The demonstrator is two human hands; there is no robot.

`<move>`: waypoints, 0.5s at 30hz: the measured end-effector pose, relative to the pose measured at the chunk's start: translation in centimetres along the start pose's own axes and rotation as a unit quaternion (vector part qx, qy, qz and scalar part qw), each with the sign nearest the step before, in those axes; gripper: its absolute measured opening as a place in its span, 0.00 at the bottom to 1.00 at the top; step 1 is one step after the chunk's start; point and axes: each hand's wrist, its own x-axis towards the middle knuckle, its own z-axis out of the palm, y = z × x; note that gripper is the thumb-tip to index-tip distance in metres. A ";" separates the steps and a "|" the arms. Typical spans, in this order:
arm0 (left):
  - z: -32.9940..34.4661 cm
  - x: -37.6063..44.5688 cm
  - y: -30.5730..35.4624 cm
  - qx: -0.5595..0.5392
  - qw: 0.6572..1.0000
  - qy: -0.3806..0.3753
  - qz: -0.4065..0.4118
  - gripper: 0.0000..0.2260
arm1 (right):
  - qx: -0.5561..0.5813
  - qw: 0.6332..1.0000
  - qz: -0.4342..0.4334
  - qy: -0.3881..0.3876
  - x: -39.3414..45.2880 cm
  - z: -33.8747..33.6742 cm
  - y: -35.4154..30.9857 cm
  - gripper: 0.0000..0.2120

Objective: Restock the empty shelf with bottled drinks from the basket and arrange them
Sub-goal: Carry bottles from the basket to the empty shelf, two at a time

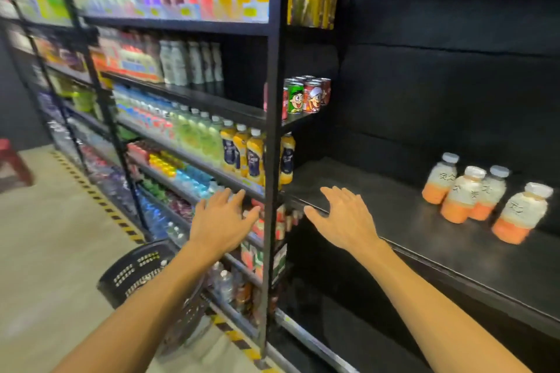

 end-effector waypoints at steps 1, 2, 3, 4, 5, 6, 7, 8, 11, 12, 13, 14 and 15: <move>-0.4 -0.6 -1.9 0.003 1.000 0.005 -0.019 0.34 | 0.006 1.000 -0.019 -0.009 0.6 0.6 -2.0 0.35; -0.8 -1.2 -3.8 0.007 0.999 0.010 -0.041 0.33 | 0.010 0.999 -0.040 -0.014 1.2 1.4 -3.9 0.35; -1.2 -1.8 -5.6 0.010 0.998 0.015 -0.064 0.32 | 0.013 0.998 -0.062 -0.017 2.0 2.2 -5.9 0.35; -1.5 -2.4 -7.5 0.014 0.996 0.018 -0.086 0.32 | 0.014 0.996 -0.083 -0.020 2.7 3.1 -7.8 0.35; -1.9 -2.9 -9.2 0.017 0.994 0.018 -0.105 0.32 | 0.013 0.994 -0.104 -0.024 3.4 3.9 -9.6 0.35; -2.2 -3.3 -10.9 0.021 0.992 0.017 -0.124 0.33 | 0.012 0.992 -0.126 -0.028 4.0 4.8 -11.5 0.35; -2.4 -3.7 -12.6 0.025 0.989 0.019 -0.142 0.33 | 0.013 0.988 -0.148 -0.034 4.6 5.6 -13.3 0.35; -2.6 -4.0 -14.3 0.030 0.986 0.021 -0.162 0.33 | 0.018 0.985 -0.167 -0.042 5.3 6.5 -15.0 0.35; -3.1 -4.4 -18.7 0.048 0.974 0.030 -0.218 0.32 | 0.030 0.975 -0.212 -0.063 7.6 9.2 -19.7 0.36; -3.2 -4.4 -20.0 0.057 0.971 0.030 -0.230 0.31 | 0.028 0.971 -0.227 -0.067 8.5 10.2 -21.1 0.36; -3.3 -4.2 -21.3 0.066 0.968 0.030 -0.239 0.31 | 0.025 0.967 -0.242 -0.071 9.4 11.0 -22.4 0.36; -3.3 -3.9 -22.5 0.074 0.965 0.029 -0.249 0.31 | 0.027 0.963 -0.256 -0.074 10.4 11.8 -23.7 0.36; -3.4 -3.5 -23.8 0.078 0.962 0.029 -0.260 0.31 | 0.031 0.960 -0.266 -0.079 11.3 12.5 -24.9 0.36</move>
